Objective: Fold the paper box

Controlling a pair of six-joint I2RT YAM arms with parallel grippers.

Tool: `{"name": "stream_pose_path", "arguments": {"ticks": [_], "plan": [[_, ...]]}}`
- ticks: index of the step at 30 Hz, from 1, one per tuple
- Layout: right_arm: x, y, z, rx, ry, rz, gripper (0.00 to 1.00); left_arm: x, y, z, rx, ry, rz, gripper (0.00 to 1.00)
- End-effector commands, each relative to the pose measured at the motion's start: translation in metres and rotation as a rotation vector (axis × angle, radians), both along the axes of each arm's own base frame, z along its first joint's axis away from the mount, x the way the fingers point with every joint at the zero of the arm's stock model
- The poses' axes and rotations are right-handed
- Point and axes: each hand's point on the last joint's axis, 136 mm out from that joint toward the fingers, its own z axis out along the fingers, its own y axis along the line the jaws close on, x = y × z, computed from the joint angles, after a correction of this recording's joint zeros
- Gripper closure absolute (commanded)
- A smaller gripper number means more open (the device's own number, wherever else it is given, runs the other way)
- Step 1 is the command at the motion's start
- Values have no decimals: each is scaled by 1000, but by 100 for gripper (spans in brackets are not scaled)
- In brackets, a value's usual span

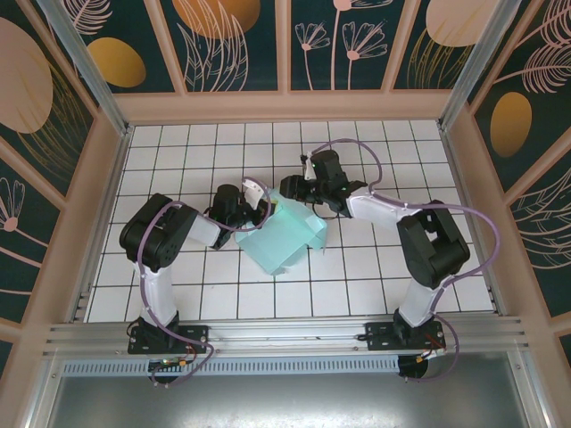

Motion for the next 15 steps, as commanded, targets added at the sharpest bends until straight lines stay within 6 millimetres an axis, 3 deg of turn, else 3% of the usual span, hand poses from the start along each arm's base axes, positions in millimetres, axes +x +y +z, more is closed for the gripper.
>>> {"name": "stream_pose_path", "arguments": {"ticks": [1, 15], "plan": [[6, 7, -6, 11, 32, 1, 53, -4, -3, -13, 39, 0, -14, 95], [-1, 2, -52, -81, 110, -3, 52, -15, -8, -40, 126, 25, 2, 90]]}}
